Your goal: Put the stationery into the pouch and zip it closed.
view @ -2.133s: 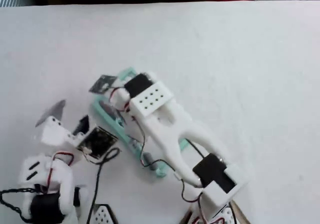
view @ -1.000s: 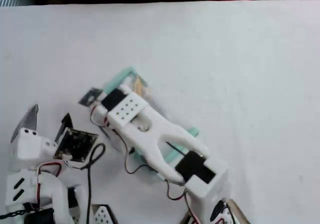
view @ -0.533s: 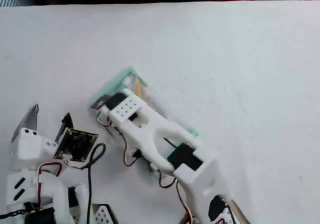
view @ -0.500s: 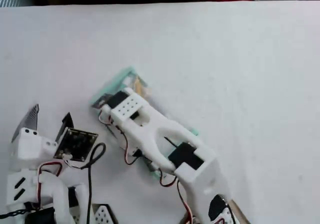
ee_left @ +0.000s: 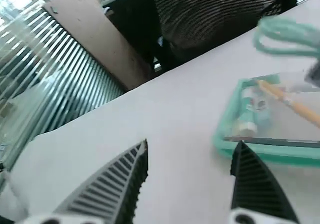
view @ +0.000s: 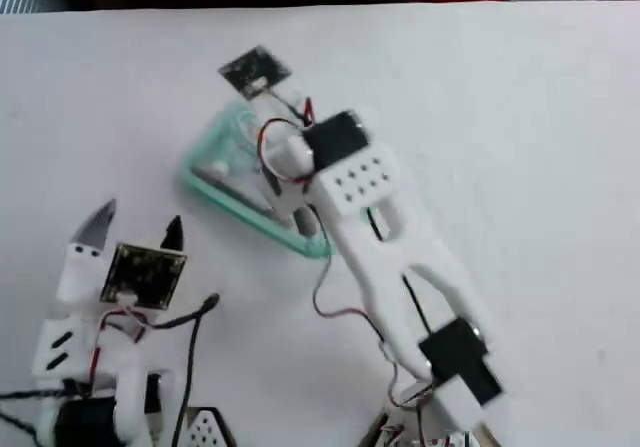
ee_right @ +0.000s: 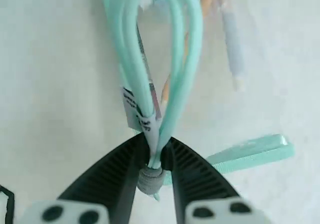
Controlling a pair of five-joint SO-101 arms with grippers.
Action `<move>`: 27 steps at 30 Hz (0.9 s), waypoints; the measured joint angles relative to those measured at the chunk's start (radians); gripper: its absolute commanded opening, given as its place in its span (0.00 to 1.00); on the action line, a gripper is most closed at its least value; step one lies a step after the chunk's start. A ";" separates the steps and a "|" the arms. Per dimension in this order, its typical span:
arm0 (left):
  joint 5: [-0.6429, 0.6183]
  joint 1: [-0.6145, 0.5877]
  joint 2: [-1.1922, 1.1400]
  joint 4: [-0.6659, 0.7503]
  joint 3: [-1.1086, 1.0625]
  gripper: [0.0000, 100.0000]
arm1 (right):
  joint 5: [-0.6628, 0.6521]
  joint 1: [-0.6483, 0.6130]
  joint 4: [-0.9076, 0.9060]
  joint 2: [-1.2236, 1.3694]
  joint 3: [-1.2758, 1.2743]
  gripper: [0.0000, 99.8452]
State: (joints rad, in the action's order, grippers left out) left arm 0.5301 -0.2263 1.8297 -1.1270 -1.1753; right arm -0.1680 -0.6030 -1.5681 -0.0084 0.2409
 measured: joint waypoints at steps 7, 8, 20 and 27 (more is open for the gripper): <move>-0.087 0.227 -0.008 0.245 -0.287 0.28 | 0.071 -0.003 0.000 -0.216 0.084 0.02; -0.089 0.265 -0.012 0.284 -0.319 0.29 | 0.075 -0.005 0.000 -0.232 0.097 0.02; -0.141 0.456 -0.009 0.310 -0.275 0.38 | 0.080 -0.040 0.000 -0.270 0.229 0.02; -0.114 0.516 -0.008 0.503 -0.318 0.34 | 0.118 -0.129 -0.063 -0.269 0.367 0.02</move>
State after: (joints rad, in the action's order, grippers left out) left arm 0.4166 0.2892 1.8220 -0.6237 -1.4929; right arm -0.0499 -0.7319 -1.6310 -0.2770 0.6076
